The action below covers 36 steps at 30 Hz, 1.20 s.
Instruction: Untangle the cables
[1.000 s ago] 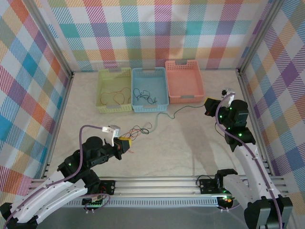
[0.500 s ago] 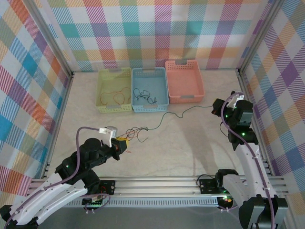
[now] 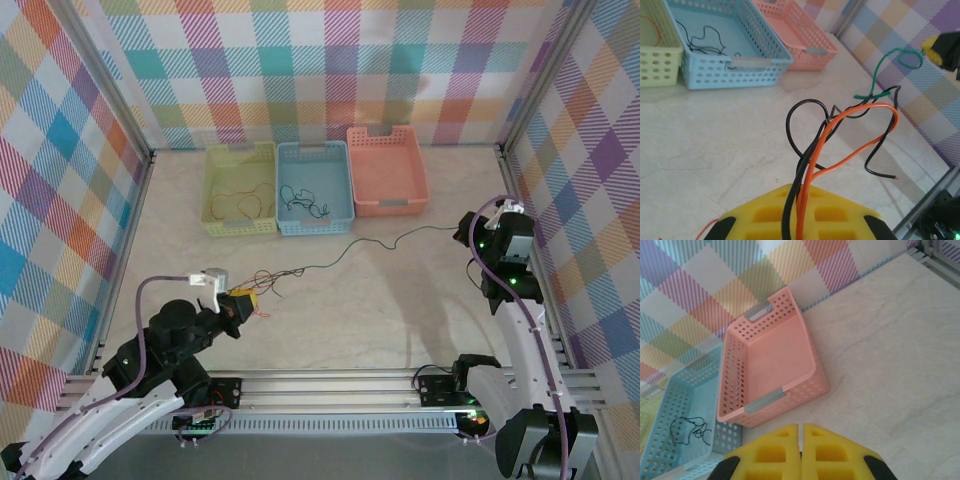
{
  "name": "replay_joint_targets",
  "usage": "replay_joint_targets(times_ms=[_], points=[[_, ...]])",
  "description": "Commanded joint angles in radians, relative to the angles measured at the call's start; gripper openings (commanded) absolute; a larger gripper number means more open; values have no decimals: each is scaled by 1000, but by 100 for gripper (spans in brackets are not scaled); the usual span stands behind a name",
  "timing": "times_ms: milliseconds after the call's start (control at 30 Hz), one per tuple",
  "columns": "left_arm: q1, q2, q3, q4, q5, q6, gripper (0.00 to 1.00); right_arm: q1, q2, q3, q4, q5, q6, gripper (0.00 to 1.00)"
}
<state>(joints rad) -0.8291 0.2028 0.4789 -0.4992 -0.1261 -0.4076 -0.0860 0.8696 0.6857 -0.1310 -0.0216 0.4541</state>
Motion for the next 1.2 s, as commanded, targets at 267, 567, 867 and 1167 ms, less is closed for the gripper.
replay_joint_targets(times_ms=[267, 567, 867, 1167], points=[[-7, -107, 20, -89, -144, -41, 0, -31, -16, -14, -47, 107, -39, 0], [-8, -124, 10, -87, -166, -48, 0, -40, -14, -33, 19, -4, -11, 0], [-7, -100, 2, -67, -151, -45, 0, -39, -25, 55, 136, -115, 47, 0], [-8, -63, 3, -45, -122, -44, 0, -38, 186, 320, 197, -9, 144, 0]])
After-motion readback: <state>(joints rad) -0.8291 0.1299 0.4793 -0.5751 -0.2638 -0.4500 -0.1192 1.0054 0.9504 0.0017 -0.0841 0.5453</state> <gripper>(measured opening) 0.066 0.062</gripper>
